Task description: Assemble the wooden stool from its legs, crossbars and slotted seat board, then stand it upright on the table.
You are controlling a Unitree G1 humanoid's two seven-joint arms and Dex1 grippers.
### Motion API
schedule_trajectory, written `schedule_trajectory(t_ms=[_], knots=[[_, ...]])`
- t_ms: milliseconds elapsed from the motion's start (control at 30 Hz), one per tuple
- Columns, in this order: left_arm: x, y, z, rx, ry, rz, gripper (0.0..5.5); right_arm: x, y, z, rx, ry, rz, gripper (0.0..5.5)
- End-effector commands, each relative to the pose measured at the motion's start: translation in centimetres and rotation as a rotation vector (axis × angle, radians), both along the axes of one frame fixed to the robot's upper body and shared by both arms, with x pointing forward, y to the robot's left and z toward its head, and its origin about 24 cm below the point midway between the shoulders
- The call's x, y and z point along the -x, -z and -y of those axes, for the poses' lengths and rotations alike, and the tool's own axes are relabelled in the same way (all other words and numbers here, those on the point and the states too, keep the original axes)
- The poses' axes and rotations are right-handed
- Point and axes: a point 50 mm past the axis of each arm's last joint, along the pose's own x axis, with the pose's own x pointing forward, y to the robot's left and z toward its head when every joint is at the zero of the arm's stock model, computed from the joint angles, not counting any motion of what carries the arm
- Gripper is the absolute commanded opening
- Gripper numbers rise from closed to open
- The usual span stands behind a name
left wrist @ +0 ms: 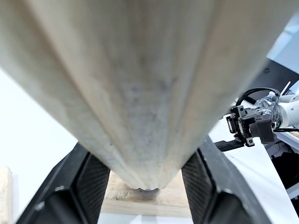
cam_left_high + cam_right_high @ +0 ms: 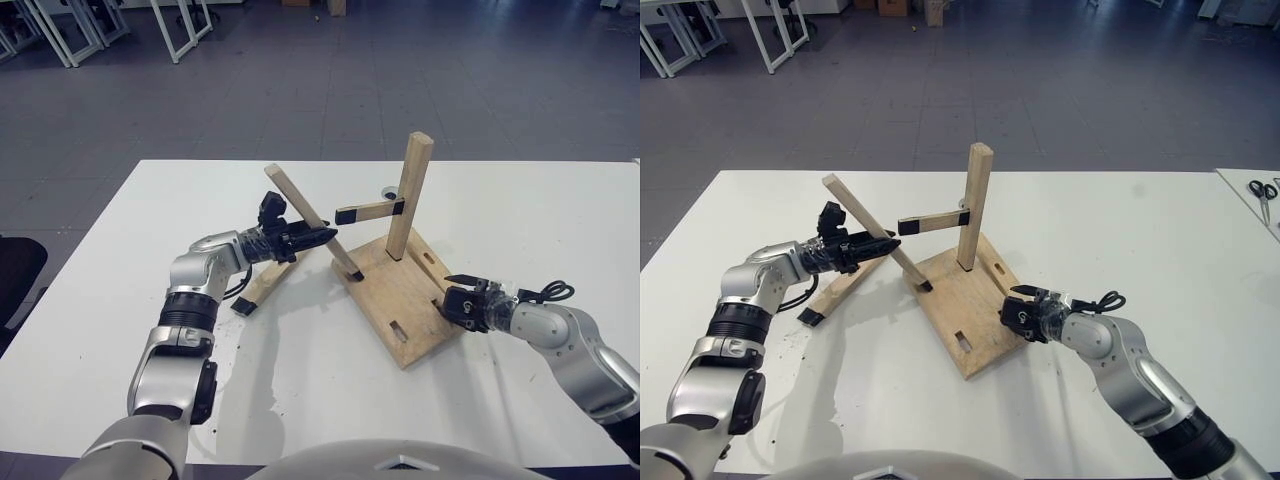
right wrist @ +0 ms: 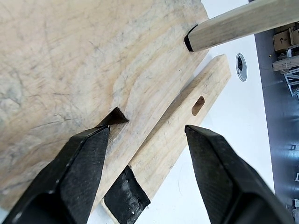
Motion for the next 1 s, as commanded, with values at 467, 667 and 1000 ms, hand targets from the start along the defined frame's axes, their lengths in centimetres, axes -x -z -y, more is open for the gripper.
schedule_trajectory(t_ms=[467, 667, 1000], knots=[[2.0, 3.3, -0.3, -0.515, 0.095, 0.01, 2.04, 4.1, 5.1, 0.2, 0.02, 0.014, -0.32, 2.98], [2.7, 5.2, -0.1, -0.557, -0.062, -0.156, 2.04, 4.1, 5.2, 0.0, 0.014, 0.016, -0.318, 2.98], [5.0, 6.1, -0.1, -0.556, 0.026, -0.202, 2.04, 4.2, 5.2, 0.2, 0.011, 0.023, -0.319, 2.98]])
